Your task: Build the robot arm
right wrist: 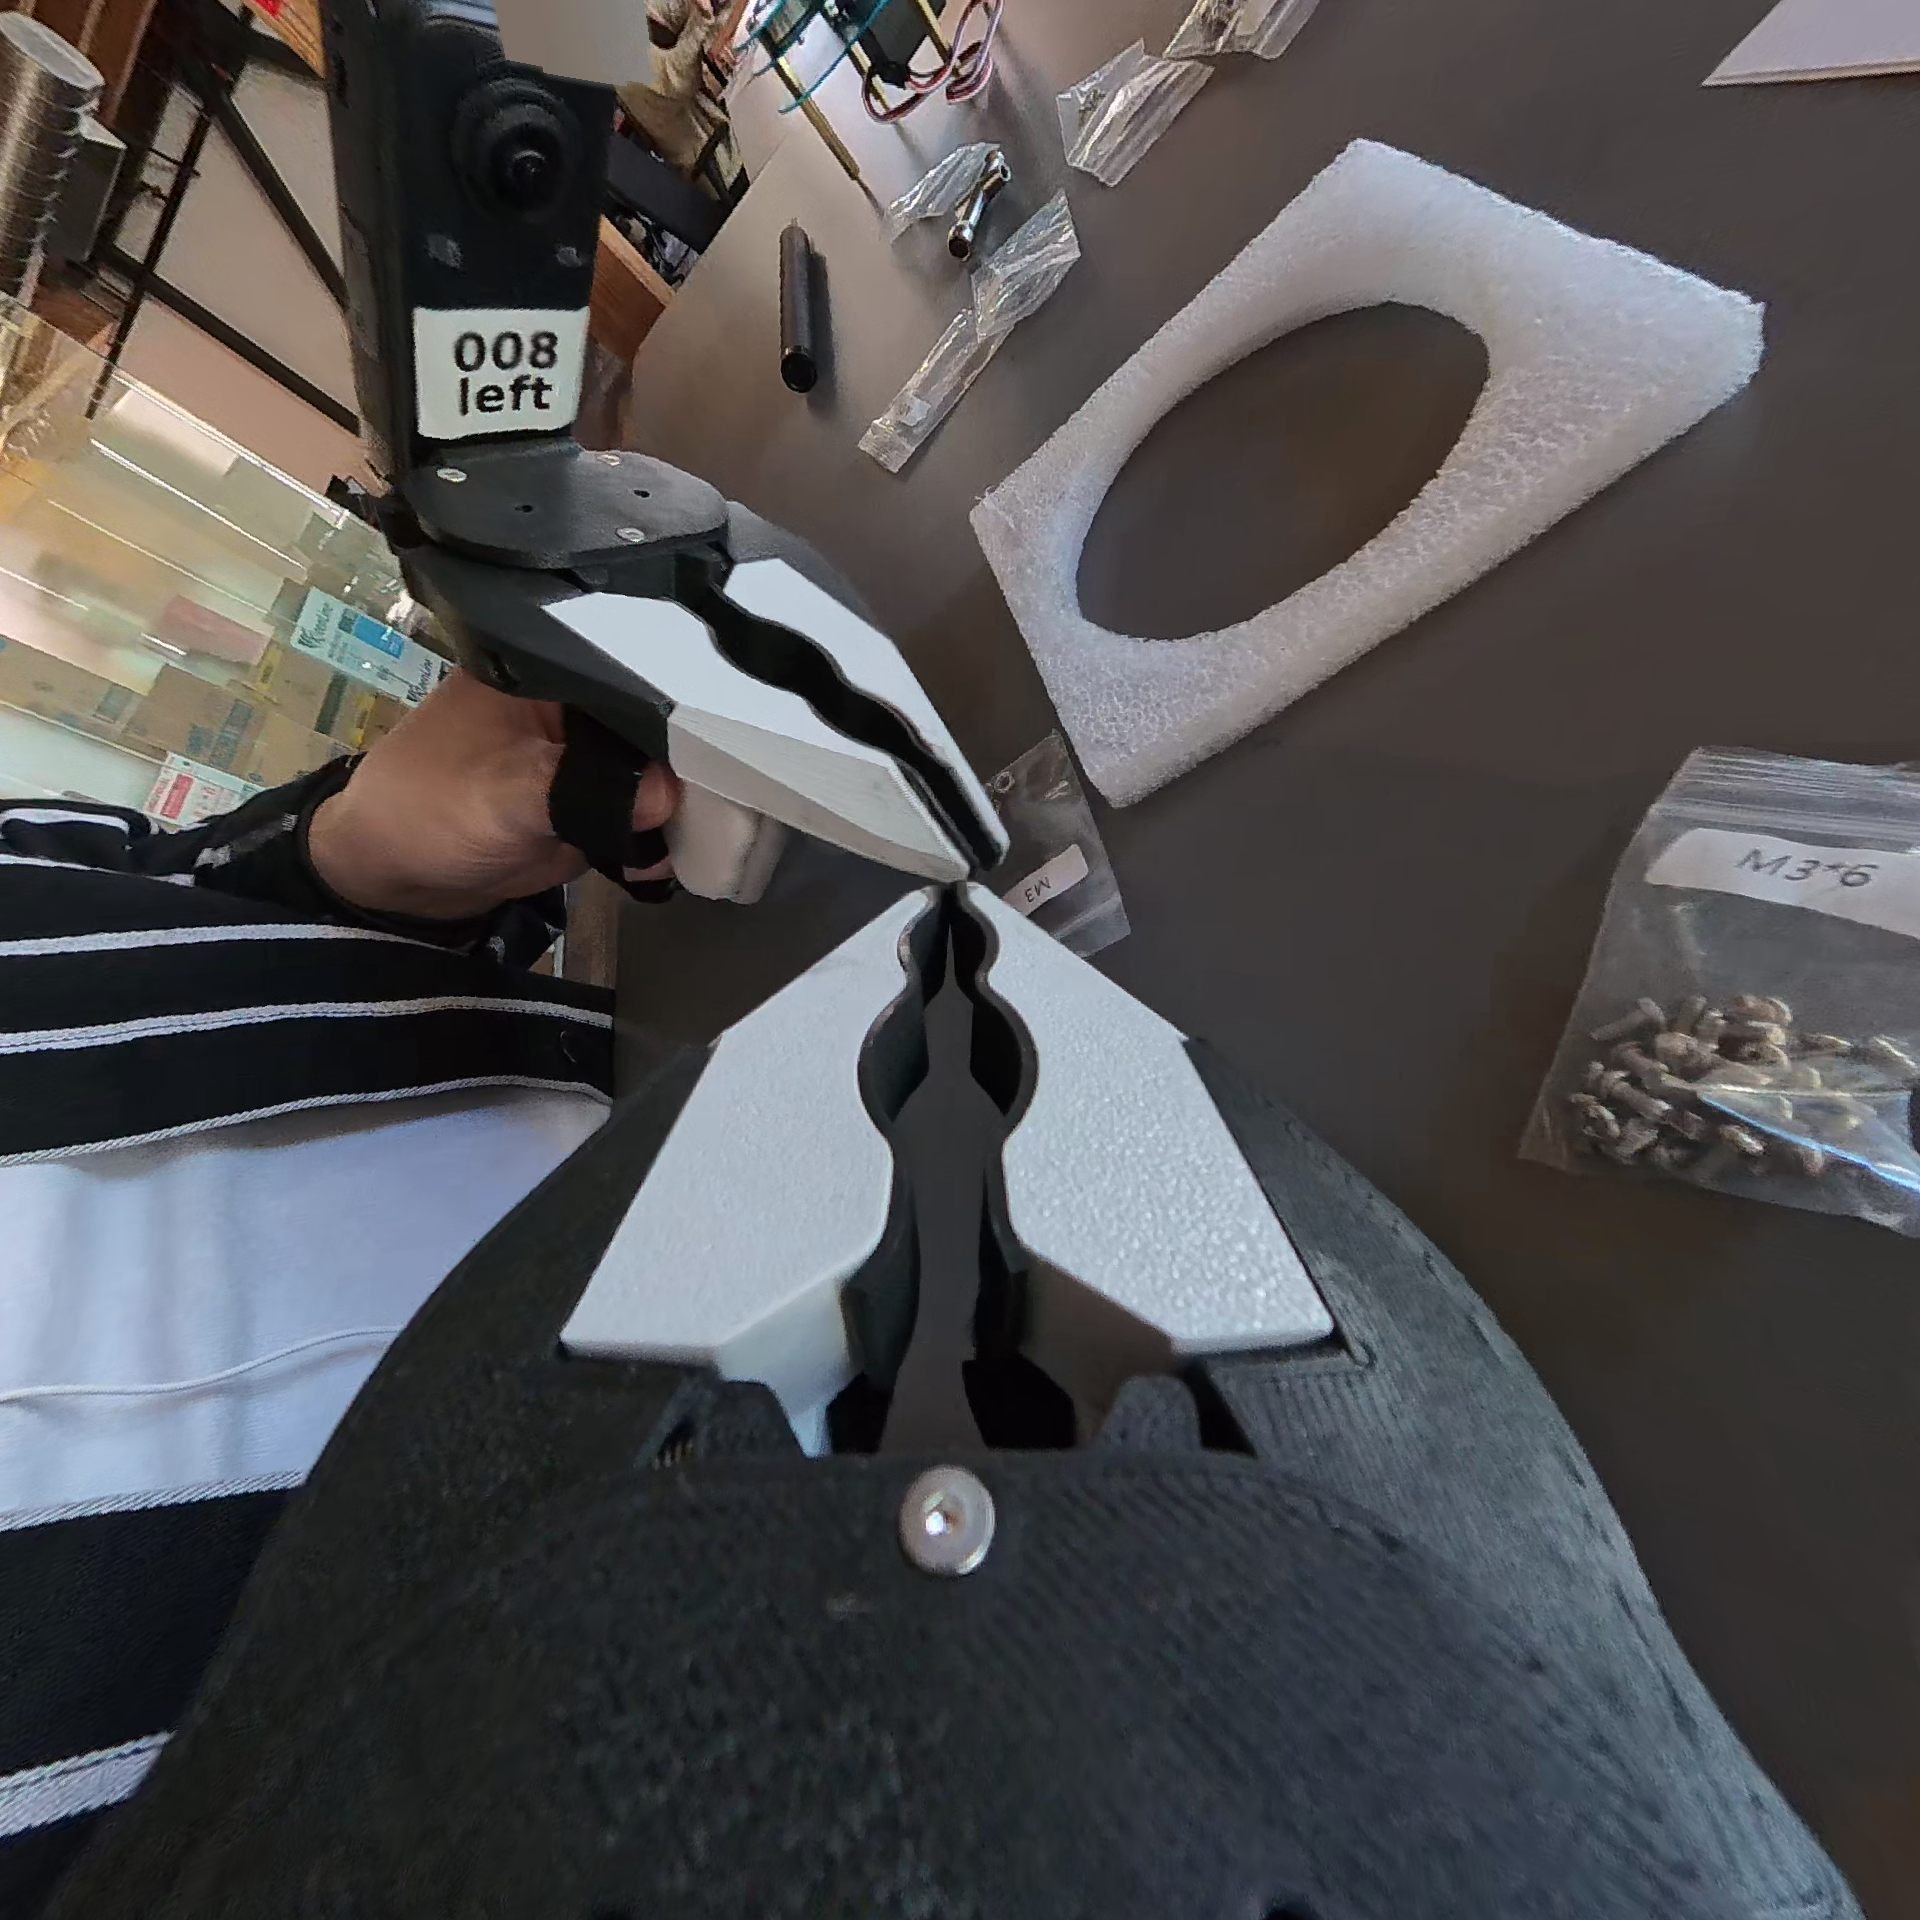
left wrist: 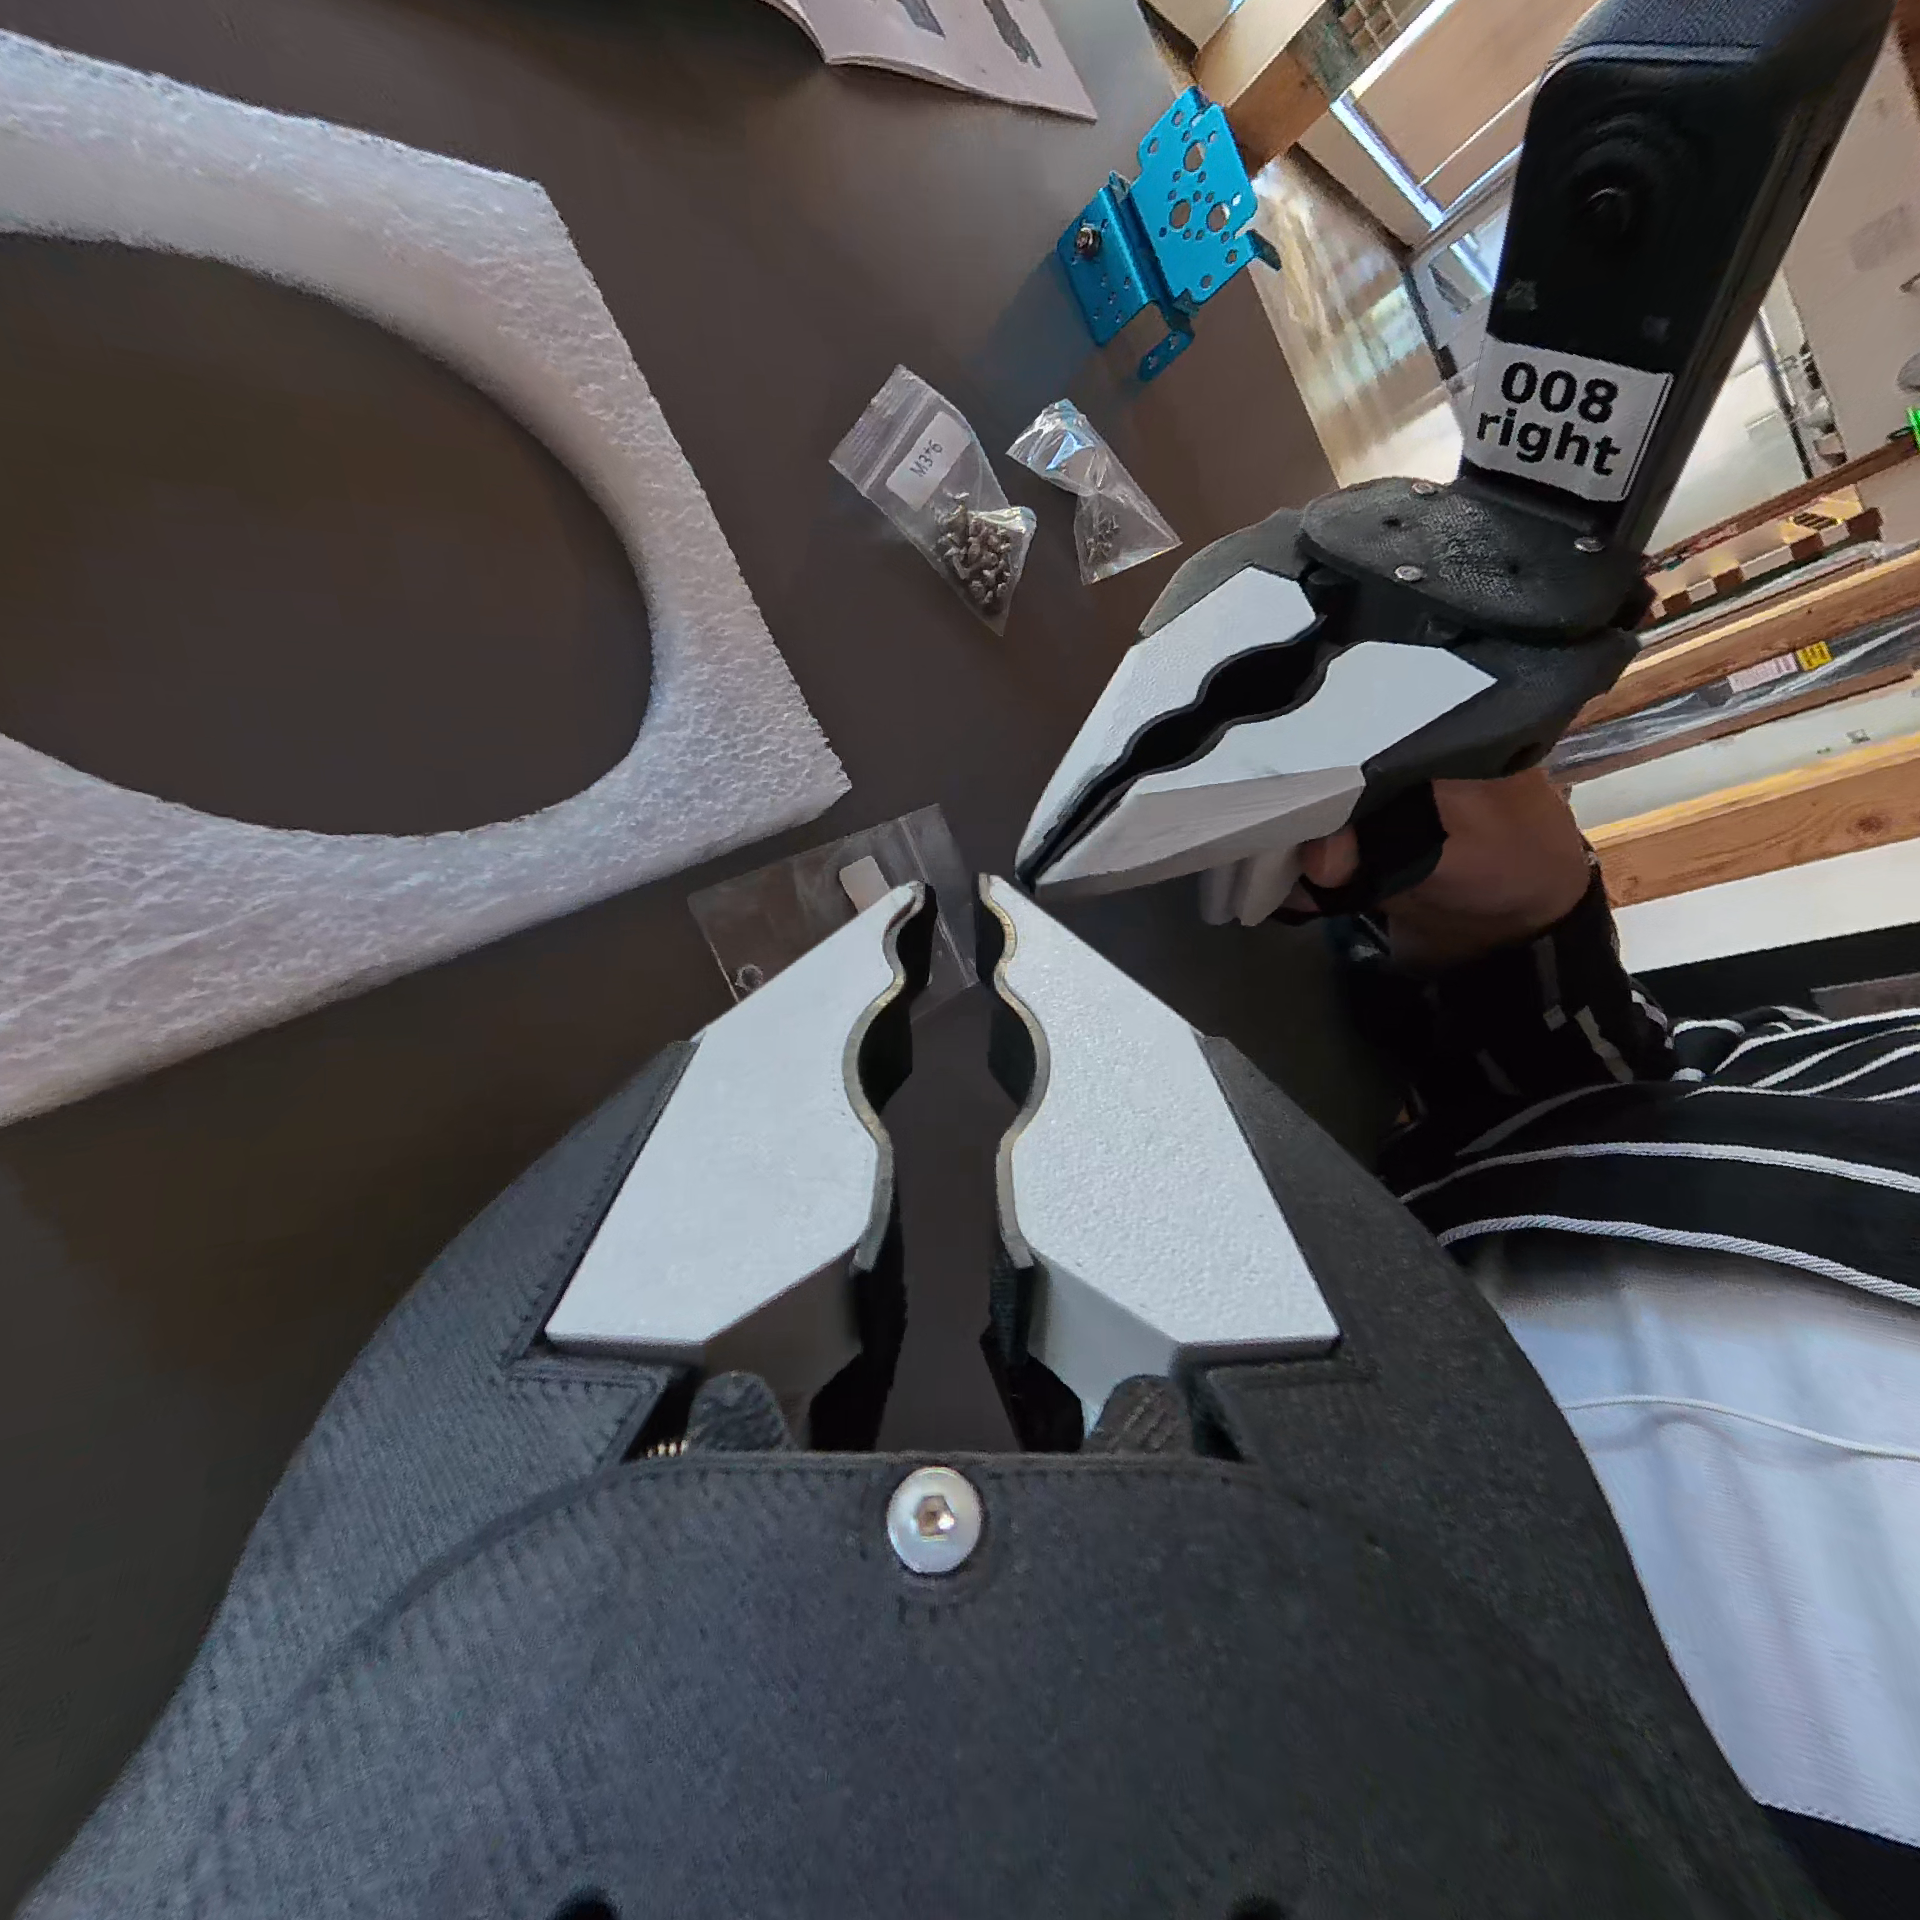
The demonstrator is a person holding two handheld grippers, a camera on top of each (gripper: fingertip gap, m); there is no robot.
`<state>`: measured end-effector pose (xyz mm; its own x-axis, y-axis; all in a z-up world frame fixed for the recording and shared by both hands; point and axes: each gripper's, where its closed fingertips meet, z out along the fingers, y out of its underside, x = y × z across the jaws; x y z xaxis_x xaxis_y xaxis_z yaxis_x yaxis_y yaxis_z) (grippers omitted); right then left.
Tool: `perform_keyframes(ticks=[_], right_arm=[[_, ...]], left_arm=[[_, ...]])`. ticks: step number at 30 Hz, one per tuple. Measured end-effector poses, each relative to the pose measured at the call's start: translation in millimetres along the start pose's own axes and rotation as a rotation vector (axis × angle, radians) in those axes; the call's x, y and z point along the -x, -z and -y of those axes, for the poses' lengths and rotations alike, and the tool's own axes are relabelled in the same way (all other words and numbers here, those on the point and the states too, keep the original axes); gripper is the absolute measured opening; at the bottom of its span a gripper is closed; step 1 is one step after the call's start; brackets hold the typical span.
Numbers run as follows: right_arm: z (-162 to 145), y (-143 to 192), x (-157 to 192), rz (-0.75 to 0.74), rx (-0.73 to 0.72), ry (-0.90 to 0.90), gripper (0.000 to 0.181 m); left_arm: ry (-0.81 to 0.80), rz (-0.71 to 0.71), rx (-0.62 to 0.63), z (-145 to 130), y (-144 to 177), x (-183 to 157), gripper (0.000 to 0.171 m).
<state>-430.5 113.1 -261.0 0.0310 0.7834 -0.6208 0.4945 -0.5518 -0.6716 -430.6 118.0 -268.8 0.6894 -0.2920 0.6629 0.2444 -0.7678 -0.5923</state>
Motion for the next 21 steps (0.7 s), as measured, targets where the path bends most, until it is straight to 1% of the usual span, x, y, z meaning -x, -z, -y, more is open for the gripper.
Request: perform_keyframes(ticks=[3, 5, 6, 8, 10, 13, 17, 21], right_arm=[[1.0, 6.8, -11.2, -0.056, -0.002, -0.003, 0.0], [2.6, 13.8, -18.6, -0.098, -0.006, 0.012, 0.0], [4.0, 17.5, -23.1, -0.125, -0.012, 0.02, 0.0], [5.7, 23.7, -29.4, -0.16, -0.022, 0.029, 0.0], [6.1, 26.4, -30.6, -0.162, -0.029, 0.026, 0.0], [5.3, 26.7, -29.6, -0.163, -0.024, 0.036, 0.0], [5.4, 27.1, -28.1, -0.173, -0.019, 0.059, 0.0], [6.2, 28.7, -28.4, -0.183, -0.02, 0.069, 0.0]], left_arm=[[-0.024, 0.016, 0.025, -2.9, -0.4, -0.5, 0.008], [-0.068, 0.05, 0.035, -2.9, -2.1, -2.9, 0.013], [-0.098, 0.076, 0.043, -3.0, -4.0, -3.9, 0.016], [-0.164, 0.15, 0.067, -3.8, -9.7, -2.7, 0.034], [-0.228, 0.217, 0.098, -5.2, -16.3, -0.8, 0.039], [-0.312, 0.287, 0.119, -3.4, -22.3, 0.8, 0.038], [-0.42, 0.38, 0.147, -2.2, -22.6, 6.5, 0.034], [-0.503, 0.405, 0.155, -4.7, -23.7, 2.2, 0.029]])
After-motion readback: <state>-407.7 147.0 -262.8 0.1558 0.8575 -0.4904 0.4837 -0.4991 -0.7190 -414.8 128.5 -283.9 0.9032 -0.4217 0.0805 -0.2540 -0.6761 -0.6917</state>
